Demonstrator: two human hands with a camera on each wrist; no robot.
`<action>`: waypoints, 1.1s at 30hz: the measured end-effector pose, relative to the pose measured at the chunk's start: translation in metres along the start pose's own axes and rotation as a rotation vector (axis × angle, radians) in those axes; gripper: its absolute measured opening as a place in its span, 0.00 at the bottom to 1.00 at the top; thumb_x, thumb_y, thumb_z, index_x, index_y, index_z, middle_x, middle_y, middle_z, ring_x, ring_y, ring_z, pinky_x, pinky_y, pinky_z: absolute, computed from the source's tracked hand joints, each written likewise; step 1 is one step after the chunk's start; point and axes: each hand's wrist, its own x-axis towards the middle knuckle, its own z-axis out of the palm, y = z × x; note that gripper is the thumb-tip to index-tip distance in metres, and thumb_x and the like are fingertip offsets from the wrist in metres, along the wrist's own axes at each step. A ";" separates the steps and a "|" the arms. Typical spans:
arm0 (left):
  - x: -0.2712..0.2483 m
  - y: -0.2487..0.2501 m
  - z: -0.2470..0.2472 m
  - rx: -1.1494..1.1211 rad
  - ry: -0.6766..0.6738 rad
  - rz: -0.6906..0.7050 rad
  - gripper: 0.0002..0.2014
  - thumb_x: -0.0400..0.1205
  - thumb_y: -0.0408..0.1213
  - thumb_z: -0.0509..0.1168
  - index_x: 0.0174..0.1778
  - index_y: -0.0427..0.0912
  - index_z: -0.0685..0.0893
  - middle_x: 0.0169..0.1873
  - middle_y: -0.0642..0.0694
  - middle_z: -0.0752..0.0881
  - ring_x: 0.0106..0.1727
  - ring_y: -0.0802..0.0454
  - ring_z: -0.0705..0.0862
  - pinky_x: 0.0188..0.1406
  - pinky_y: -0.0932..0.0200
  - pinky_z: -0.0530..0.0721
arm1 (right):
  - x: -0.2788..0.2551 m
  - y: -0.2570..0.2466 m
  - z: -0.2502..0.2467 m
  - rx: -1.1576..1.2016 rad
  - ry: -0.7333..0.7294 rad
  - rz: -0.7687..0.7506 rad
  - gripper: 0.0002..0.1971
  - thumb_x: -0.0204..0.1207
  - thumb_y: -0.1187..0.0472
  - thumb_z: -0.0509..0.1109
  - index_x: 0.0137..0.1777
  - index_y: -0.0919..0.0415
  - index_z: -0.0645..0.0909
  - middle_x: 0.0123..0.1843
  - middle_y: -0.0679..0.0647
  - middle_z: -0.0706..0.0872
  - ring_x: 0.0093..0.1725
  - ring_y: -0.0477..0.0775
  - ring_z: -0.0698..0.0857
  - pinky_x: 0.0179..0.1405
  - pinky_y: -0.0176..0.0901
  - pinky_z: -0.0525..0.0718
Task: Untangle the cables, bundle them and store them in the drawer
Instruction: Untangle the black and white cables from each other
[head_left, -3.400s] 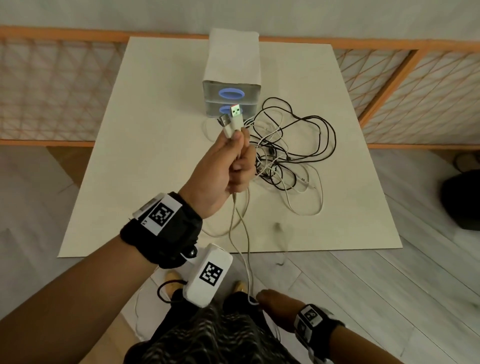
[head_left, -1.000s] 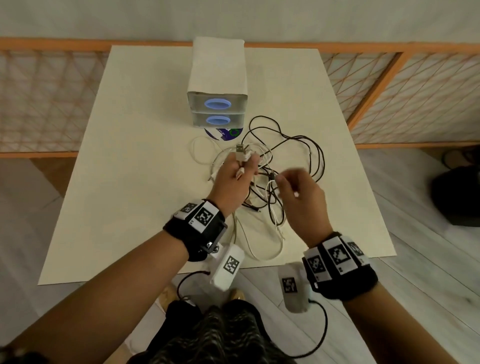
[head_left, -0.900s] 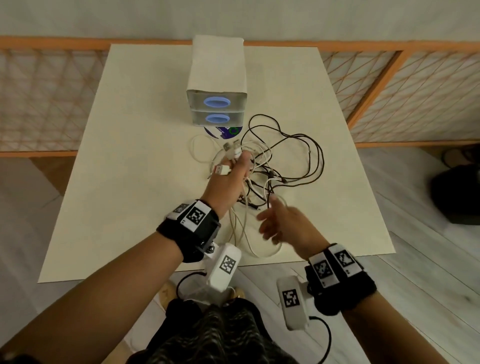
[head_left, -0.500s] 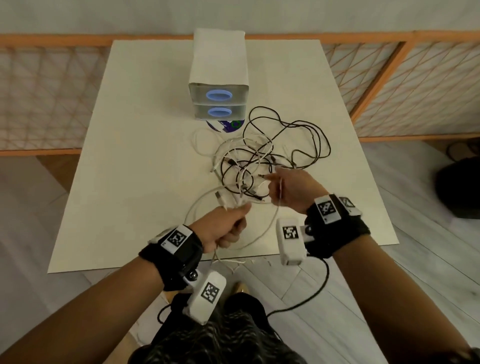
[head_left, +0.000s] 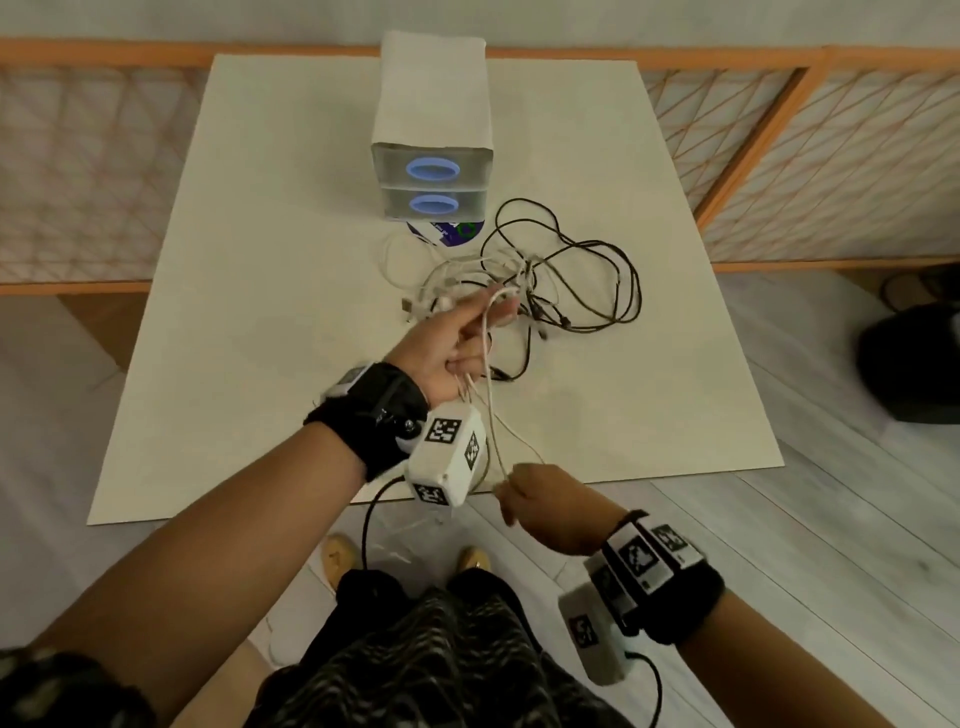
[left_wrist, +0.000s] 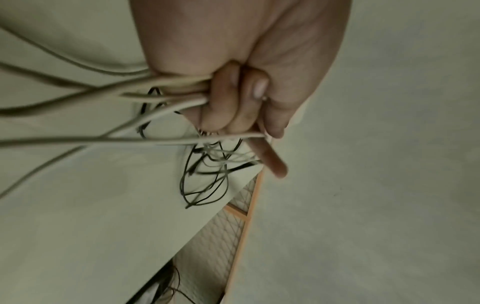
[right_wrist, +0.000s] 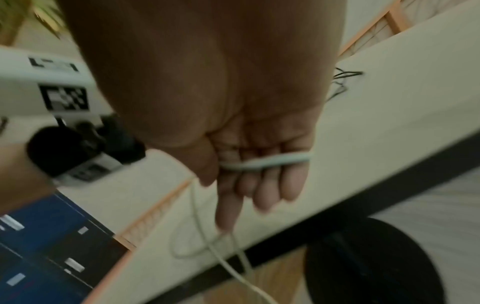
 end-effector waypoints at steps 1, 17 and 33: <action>0.001 0.001 -0.001 0.022 0.033 0.033 0.11 0.87 0.41 0.55 0.51 0.46 0.82 0.31 0.54 0.90 0.09 0.61 0.61 0.09 0.72 0.54 | 0.001 0.008 0.004 0.064 -0.015 0.027 0.16 0.84 0.58 0.54 0.53 0.65 0.81 0.47 0.60 0.81 0.53 0.61 0.82 0.54 0.46 0.76; -0.004 -0.061 -0.022 0.528 0.271 0.029 0.15 0.85 0.47 0.58 0.51 0.43 0.86 0.45 0.45 0.81 0.24 0.58 0.66 0.15 0.68 0.61 | 0.048 0.007 -0.017 0.504 0.699 0.039 0.13 0.81 0.61 0.57 0.53 0.61 0.83 0.45 0.54 0.86 0.46 0.59 0.85 0.49 0.53 0.82; 0.019 -0.054 -0.022 0.412 0.055 -0.050 0.07 0.84 0.38 0.61 0.46 0.50 0.84 0.44 0.43 0.82 0.15 0.64 0.61 0.11 0.71 0.54 | 0.038 0.030 0.000 0.603 0.506 -0.012 0.08 0.79 0.64 0.62 0.51 0.59 0.83 0.35 0.50 0.86 0.35 0.47 0.83 0.46 0.41 0.81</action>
